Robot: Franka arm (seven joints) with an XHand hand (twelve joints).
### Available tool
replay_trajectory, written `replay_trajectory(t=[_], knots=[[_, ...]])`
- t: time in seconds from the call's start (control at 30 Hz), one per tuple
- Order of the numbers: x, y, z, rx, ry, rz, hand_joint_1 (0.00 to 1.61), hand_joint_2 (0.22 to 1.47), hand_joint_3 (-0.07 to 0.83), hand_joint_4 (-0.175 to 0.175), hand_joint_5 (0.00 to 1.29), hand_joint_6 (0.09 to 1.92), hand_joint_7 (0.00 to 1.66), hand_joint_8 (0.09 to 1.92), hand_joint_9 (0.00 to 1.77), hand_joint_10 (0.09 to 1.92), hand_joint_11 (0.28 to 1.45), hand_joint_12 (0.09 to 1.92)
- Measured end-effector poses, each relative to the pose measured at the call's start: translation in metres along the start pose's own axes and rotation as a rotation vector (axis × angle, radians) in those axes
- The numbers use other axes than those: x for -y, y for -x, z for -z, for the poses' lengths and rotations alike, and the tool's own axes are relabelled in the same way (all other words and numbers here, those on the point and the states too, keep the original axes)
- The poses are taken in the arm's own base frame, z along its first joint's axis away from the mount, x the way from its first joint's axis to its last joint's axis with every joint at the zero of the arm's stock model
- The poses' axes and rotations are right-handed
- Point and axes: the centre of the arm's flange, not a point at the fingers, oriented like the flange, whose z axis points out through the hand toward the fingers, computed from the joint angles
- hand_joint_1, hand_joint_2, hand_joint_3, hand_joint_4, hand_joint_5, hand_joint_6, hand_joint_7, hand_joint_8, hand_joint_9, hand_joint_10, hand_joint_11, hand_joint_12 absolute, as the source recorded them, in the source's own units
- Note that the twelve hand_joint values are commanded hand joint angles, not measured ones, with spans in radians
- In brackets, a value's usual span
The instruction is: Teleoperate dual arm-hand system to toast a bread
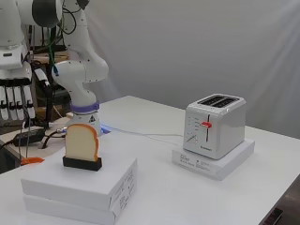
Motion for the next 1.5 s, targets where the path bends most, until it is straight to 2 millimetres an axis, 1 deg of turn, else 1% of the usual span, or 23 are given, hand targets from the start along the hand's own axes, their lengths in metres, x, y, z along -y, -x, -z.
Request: replay_trajectory(t=[0.03,0.13,0.17,0.23,0.3,0.37,0.43,0.57,0.6,0.63,0.67,0.7,0.77,0.87,0.93,1.0,1.03,1.1,1.17,1.23,1.37,1.43,1.5], knots=[[-0.004,-0.004,-0.003,0.008,0.001,-0.002,0.22,1.16,-0.002,0.149,0.87,0.09,0.85,0.09,0.95,0.09,0.62,0.09],[-0.011,-0.007,-0.006,-0.028,-0.009,0.023,0.24,1.15,-0.002,0.116,0.74,0.09,0.76,0.09,0.87,0.09,0.58,0.09],[-0.014,-0.012,-0.007,-0.047,-0.014,0.047,0.23,1.16,0.003,0.111,0.72,0.09,0.75,0.09,0.86,0.09,0.58,0.09],[-0.018,-0.025,-0.013,-0.041,-0.013,0.064,0.17,1.20,0.014,0.110,0.70,0.09,0.74,0.09,0.86,0.09,0.58,0.09],[-0.020,-0.037,-0.017,0.008,0.004,0.073,0.12,1.23,0.017,0.108,0.68,0.09,0.75,0.09,0.86,0.09,0.58,0.09],[-0.020,-0.041,-0.015,0.054,0.029,0.082,0.12,1.24,0.015,0.102,0.67,0.09,0.76,0.09,0.88,0.09,0.60,0.09],[-0.020,-0.035,-0.011,0.069,0.043,0.087,0.13,1.24,0.011,0.090,0.67,0.09,0.76,0.09,0.88,0.09,0.61,0.09],[-0.019,0.005,0.014,0.020,0.082,0.023,0.16,1.26,0.011,0.064,0.65,0.09,0.74,0.09,0.87,0.09,0.60,0.09],[-0.017,0.008,0.020,0.008,0.094,0.019,0.15,1.27,0.012,0.061,0.65,0.09,0.73,0.09,0.86,0.09,0.60,0.09],[-0.014,0.003,0.024,-0.005,0.103,0.035,0.16,1.27,0.011,0.055,0.64,0.09,0.70,0.09,0.84,0.09,0.59,0.09],[-0.010,-0.010,0.028,-0.015,0.109,0.068,0.16,1.27,0.009,0.039,0.62,0.09,0.67,0.09,0.81,0.09,0.59,0.09],[-0.004,-0.025,0.032,-0.021,0.116,0.105,0.16,1.27,0.007,0.025,0.60,0.09,0.65,0.09,0.79,0.09,0.58,0.09],[0.010,-0.060,0.040,-0.022,0.134,0.178,0.16,1.27,0.005,0.009,0.59,0.09,0.64,0.09,0.77,0.09,0.57,0.09],[0.032,-0.115,0.043,-0.002,0.151,0.260,0.14,1.28,0.006,0.005,0.59,0.09,0.63,0.09,0.77,0.09,0.57,0.09],[0.044,-0.149,0.039,0.017,0.152,0.302,0.13,1.28,0.004,0.006,0.57,0.09,0.58,0.09,0.69,0.09,0.54,0.09],[0.055,-0.172,0.034,0.031,0.154,0.335,0.12,1.28,0.003,0.007,0.55,0.09,0.54,0.09,0.64,0.09,0.52,0.09],[0.059,-0.180,0.033,0.036,0.158,0.350,0.12,1.28,0.003,0.008,0.55,0.09,0.54,0.09,0.63,0.09,0.51,0.09],[0.064,-0.186,0.034,0.042,0.169,0.360,0.15,1.27,-0.003,0.009,0.56,0.09,0.53,0.09,0.61,0.09,0.50,0.09],[0.062,-0.183,0.035,0.037,0.179,0.350,0.21,1.26,-0.006,0.014,0.58,0.09,0.55,0.09,0.63,0.09,0.50,0.09],[0.058,-0.180,0.026,0.026,0.179,0.355,0.28,1.24,-0.005,0.014,0.61,0.09,0.58,0.09,0.67,0.09,0.51,0.09],[0.074,-0.200,-0.005,-0.007,0.141,0.424,0.33,1.21,-0.007,0.008,0.59,0.09,0.56,0.09,0.66,0.09,0.49,0.09],[0.074,-0.199,-0.022,-0.040,0.081,0.427,0.33,1.21,-0.008,0.007,0.58,0.09,0.54,0.09,0.63,0.09,0.49,0.09],[0.069,-0.192,-0.034,-0.059,0.051,0.413,0.33,1.21,-0.004,0.010,0.58,0.09,0.54,0.09,0.63,0.09,0.49,0.09]])
